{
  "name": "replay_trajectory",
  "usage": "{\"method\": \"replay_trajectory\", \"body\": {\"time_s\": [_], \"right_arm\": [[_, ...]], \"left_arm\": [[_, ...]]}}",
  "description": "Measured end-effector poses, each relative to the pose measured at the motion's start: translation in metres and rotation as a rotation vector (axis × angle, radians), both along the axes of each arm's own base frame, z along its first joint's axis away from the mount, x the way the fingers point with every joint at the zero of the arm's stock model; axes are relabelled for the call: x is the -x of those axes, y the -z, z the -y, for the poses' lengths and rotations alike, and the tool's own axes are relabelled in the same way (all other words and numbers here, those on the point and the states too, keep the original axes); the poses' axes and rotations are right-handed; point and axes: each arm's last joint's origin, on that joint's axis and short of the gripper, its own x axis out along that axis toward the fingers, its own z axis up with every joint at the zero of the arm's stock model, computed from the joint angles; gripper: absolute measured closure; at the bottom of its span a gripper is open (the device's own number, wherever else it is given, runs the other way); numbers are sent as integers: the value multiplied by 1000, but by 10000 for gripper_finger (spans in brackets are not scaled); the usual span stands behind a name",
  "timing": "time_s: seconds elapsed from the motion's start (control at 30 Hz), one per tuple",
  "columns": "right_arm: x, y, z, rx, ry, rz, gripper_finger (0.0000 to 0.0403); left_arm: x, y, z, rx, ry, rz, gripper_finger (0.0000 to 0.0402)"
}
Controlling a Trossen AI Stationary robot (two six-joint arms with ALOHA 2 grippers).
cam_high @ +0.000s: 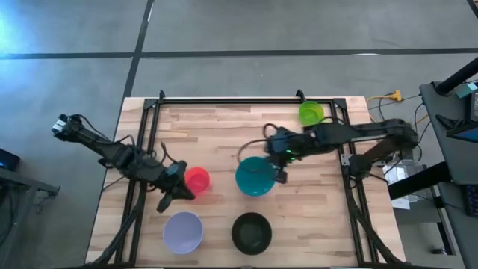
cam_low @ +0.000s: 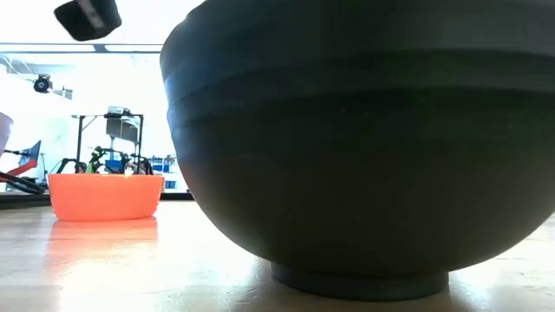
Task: Nest bowls inside each other
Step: Stack the violet bowl on top of the green bowl
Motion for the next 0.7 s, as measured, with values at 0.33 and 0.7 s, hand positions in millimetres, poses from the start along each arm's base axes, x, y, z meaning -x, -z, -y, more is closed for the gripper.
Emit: {"method": "replay_trajectory", "body": {"time_s": [0.33, 0.7], "right_arm": [[71, 32, -16, -118, 233, 167, 394], [81, 52, -22, -204, 258, 329, 394]], "left_arm": [[27, 13, 23, -16, -54, -182, 400], [37, 50, 32, -149, -159, -567, 401]]}}
